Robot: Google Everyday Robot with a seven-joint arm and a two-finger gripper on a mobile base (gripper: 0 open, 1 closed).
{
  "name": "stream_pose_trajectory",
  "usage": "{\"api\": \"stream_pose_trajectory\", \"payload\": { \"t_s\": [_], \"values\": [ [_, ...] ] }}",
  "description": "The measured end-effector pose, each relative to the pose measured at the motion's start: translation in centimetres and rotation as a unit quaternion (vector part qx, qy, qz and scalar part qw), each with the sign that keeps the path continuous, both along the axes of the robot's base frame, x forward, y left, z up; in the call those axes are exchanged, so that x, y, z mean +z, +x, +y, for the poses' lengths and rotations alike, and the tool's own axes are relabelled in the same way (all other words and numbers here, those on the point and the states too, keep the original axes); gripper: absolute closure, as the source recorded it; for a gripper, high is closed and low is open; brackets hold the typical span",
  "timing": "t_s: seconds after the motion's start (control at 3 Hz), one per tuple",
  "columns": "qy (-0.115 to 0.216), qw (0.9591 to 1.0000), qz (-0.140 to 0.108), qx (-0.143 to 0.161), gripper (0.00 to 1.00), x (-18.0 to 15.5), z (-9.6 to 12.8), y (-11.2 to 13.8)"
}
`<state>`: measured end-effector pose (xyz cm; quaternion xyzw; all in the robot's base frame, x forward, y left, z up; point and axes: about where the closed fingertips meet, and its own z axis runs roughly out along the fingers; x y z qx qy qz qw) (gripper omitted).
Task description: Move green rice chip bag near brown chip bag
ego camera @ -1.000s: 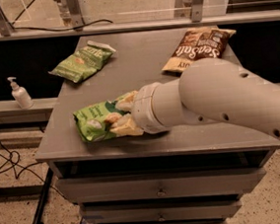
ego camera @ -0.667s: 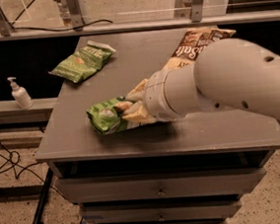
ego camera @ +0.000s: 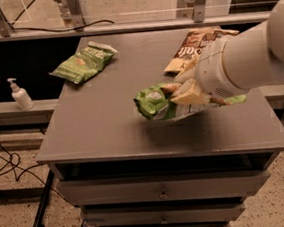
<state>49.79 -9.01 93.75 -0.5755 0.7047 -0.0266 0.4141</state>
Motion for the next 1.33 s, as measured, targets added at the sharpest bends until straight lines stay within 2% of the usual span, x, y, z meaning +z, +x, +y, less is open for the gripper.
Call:
{"api": "stream_pose_trajectory", "payload": {
  "t_s": [0.33, 0.67, 1.0, 1.33],
  "values": [
    [-0.003, 1.0000, 0.003, 0.001, 1.00, -0.1, -0.2, -0.1],
    [-0.018, 0.9997, -0.006, 0.018, 1.00, -0.6, 0.1, -0.5],
    [-0.057, 0.9969, -0.049, 0.022, 1.00, 0.6, -2.3, 0.9],
    [-0.105, 0.9896, -0.097, 0.016, 1.00, 2.7, -6.9, 2.8]
  ]
}}
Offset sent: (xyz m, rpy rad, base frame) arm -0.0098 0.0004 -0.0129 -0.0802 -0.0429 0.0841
